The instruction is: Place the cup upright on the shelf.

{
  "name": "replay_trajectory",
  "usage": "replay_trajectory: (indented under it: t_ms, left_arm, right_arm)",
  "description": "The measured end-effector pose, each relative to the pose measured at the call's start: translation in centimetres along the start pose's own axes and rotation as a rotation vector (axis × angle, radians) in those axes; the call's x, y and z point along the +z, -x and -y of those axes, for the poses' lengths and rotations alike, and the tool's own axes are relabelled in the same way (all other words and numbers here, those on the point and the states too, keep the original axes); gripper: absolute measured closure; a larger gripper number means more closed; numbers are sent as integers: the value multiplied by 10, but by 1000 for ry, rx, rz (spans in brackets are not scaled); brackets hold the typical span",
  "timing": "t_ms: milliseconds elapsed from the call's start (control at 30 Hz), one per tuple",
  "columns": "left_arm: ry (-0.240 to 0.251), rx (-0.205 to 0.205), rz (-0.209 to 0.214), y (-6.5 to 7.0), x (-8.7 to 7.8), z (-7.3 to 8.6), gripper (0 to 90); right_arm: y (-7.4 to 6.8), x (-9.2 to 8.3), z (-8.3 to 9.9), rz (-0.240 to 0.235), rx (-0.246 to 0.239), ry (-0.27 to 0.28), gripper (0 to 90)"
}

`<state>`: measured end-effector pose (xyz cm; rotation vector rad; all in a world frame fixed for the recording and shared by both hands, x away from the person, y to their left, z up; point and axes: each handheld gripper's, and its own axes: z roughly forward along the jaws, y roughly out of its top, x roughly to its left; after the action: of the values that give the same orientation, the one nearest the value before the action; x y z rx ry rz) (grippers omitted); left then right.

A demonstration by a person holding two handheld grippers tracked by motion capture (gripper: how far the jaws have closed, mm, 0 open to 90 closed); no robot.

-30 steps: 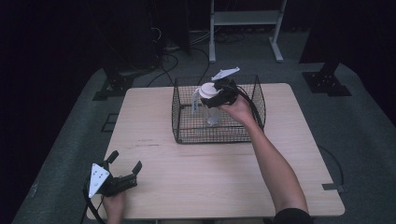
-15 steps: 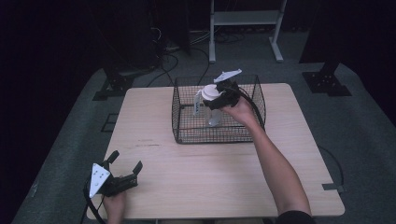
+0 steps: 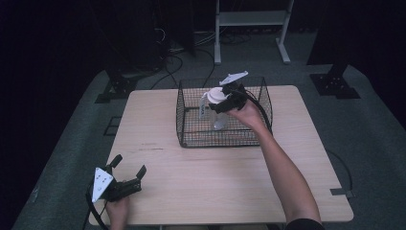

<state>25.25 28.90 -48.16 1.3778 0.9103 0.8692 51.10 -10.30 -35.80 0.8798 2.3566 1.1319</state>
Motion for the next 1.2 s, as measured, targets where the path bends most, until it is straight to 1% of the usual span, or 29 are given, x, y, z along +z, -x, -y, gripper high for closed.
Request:
replay_trajectory:
  t_ms: [33,67,133,167,233,267,367,433,533,700,733,833,967,1000,1033,1067,1100,1200]
  left_arm:
    - [0,1,-1,0,0,0,9]
    - [-1,2,-1,0,0,0,9]
    - [-4,6,-2,1,0,0,9]
    - [-4,7,-3,1,0,0,9]
    - [-3,6,-3,1,0,0,9]
    - [-3,6,-2,1,0,0,9]
    - [-6,9,-3,1,0,0,9]
    - [-5,5,-1,1,-1,0,9]
    - [-3,2,-1,0,-1,0,9]
    - [0,1,-2,1,-1,0,9]
    - [0,-1,-2,0,-1,0,9]
    - [1,0,-2,0,-1,0,9]
    - [-1,4,-3,1,-1,0,9]
    - [-1,3,-3,1,-1,0,9]
    - [-2,3,-2,1,-1,0,9]
    - [-2,3,-2,0,-1,0,9]
    - [-1,3,-3,1,-1,0,9]
    - [-3,4,-2,1,-1,0,9]
  right_arm:
    - [0,0,0,0,-3,-4,36]
    - [0,0,0,3,-16,-8,35]
    - [-1,-1,1,10,-20,-9,34]
    - [-1,-1,0,12,-24,-9,19]
    - [-1,-3,0,23,-14,0,6]
    - [-1,-3,-1,21,-7,4,6]
    - [-2,-6,-2,37,-8,19,0]
    - [-2,-8,-3,43,0,23,0]
    - [-2,-11,-4,38,7,36,0]
    - [-2,-16,-6,42,2,47,0]
    - [-1,-18,-6,43,3,56,0]
    - [-1,-21,-7,39,7,58,0]
    - [-1,-27,-7,33,13,65,0]
    - [-1,-31,-8,34,11,72,0]
    - [-1,-31,-8,34,11,72,0]
    - [-1,-36,-9,30,13,79,0]
    - [-1,-36,-9,30,13,79,0]
    - [-3,-43,-9,27,13,88,0]
